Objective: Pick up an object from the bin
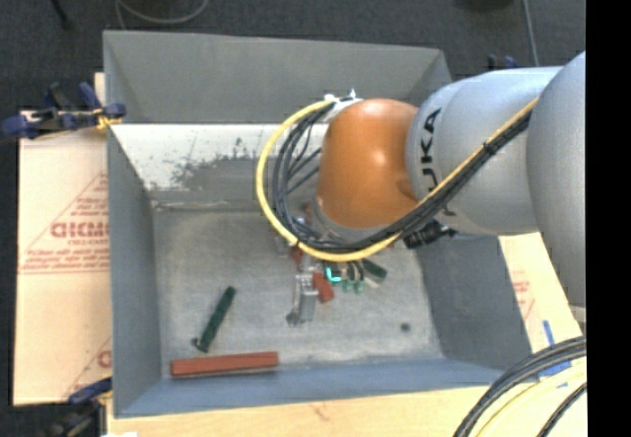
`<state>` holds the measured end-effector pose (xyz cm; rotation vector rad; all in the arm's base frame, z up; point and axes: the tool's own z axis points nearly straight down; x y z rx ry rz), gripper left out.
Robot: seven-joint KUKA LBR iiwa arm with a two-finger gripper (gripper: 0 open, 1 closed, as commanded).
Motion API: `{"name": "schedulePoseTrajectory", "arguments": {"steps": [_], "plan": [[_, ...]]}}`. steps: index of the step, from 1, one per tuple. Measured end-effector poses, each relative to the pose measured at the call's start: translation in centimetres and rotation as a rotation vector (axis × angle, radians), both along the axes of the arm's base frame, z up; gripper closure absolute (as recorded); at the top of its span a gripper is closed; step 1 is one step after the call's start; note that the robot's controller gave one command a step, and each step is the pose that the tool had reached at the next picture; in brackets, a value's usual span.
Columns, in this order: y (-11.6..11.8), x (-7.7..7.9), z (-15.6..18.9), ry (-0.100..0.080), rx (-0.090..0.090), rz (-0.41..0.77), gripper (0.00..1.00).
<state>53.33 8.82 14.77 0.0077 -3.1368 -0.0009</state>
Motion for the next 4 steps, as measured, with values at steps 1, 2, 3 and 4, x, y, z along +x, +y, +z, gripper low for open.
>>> {"name": "schedulePoseTrajectory", "arguments": {"steps": [1, 2, 3, 4], "plan": [[9.2, -0.6, -5.9, -0.004, 0.002, 0.230, 0.00], [8.1, -0.4, -7.8, -0.004, -0.001, 0.373, 0.00], [8.2, -0.4, -7.7, -0.005, 0.001, 0.369, 1.00], [12.6, 2.2, 6.3, -0.016, 0.001, 0.817, 1.00]]}}
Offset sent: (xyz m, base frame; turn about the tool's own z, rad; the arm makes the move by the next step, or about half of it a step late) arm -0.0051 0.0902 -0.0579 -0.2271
